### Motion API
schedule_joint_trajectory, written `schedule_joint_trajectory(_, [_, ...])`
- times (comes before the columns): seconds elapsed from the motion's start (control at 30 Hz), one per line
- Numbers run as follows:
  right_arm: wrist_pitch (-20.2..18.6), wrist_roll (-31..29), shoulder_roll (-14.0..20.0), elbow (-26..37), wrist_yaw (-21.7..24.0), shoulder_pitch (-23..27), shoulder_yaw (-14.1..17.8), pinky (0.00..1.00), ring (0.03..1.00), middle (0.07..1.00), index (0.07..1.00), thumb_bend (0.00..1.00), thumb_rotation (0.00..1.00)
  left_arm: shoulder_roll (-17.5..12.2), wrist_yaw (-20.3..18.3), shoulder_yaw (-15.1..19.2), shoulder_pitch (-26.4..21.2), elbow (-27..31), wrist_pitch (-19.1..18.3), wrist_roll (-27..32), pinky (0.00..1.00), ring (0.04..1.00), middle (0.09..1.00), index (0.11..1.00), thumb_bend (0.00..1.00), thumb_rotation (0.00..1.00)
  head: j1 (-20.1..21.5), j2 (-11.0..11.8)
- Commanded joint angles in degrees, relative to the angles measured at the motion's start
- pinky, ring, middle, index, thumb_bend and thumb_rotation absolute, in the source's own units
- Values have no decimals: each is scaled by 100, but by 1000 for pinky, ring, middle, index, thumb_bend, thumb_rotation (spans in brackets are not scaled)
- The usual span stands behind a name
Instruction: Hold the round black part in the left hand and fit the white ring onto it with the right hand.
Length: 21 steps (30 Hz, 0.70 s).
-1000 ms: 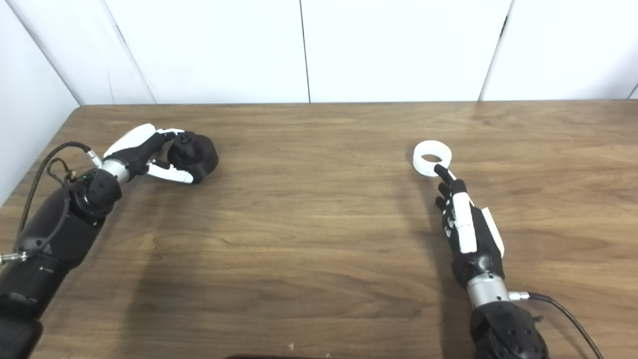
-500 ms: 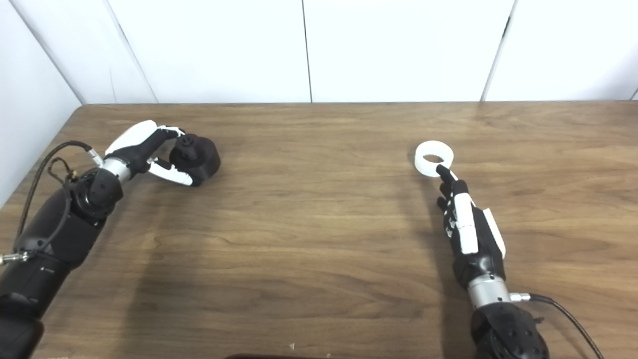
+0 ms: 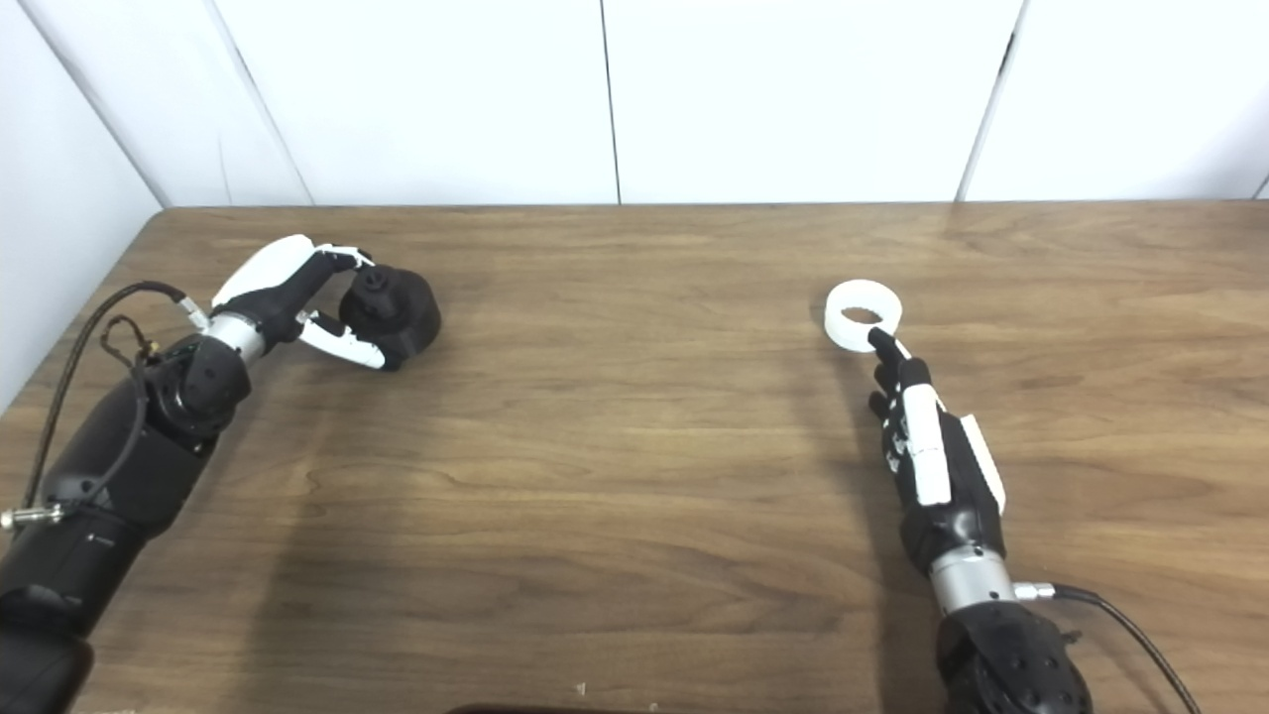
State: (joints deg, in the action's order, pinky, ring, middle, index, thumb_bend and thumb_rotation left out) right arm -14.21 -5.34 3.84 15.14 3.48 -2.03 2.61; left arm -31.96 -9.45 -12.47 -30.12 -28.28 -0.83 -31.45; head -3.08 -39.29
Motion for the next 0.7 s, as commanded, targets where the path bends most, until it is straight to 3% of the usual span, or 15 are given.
schedule_joint_trajectory(0.0, [160,5,-4,201,2,2,-17,1000,1000,993,934,589,1000,-97,194,76,-138,192,157,15,854,949,895,617,815,219,6,-7])
schedule_joint_trajectory(0.5, [80,42,-11,264,-16,9,-23,1000,1000,990,936,611,1000,-24,-68,72,226,1007,146,42,855,959,894,609,803,236,-2,-71])
schedule_joint_trajectory(0.67, [45,45,-13,265,-11,14,-36,1000,1000,994,942,600,1000,52,-301,66,444,1520,-54,92,857,961,893,609,801,213,0,-80])
